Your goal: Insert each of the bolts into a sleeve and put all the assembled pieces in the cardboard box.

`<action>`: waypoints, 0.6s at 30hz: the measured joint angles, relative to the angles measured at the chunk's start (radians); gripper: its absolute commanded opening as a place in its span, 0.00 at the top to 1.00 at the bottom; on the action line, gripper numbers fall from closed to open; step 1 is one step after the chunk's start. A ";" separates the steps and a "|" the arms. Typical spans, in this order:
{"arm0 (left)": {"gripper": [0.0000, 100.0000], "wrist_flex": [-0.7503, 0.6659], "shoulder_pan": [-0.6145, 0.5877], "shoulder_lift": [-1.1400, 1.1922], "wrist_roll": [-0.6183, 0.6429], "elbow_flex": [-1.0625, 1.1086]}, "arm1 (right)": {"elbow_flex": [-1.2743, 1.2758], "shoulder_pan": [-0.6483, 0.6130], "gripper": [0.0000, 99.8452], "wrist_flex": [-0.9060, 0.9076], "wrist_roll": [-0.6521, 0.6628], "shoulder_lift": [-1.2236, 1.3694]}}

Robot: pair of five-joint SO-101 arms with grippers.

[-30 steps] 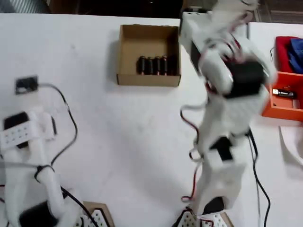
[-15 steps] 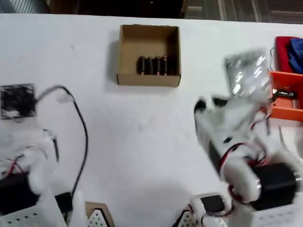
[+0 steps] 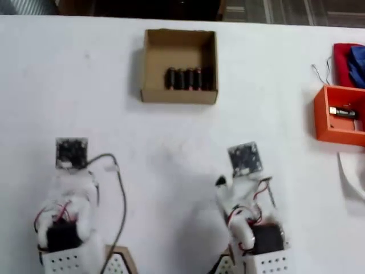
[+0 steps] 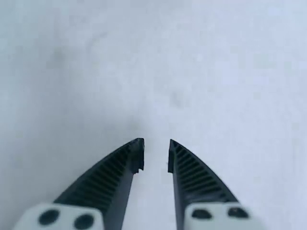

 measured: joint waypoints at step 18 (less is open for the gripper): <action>0.91 0.077 0.318 -0.015 0.199 0.126 | 0.118 0.066 0.93 0.049 -0.120 -0.040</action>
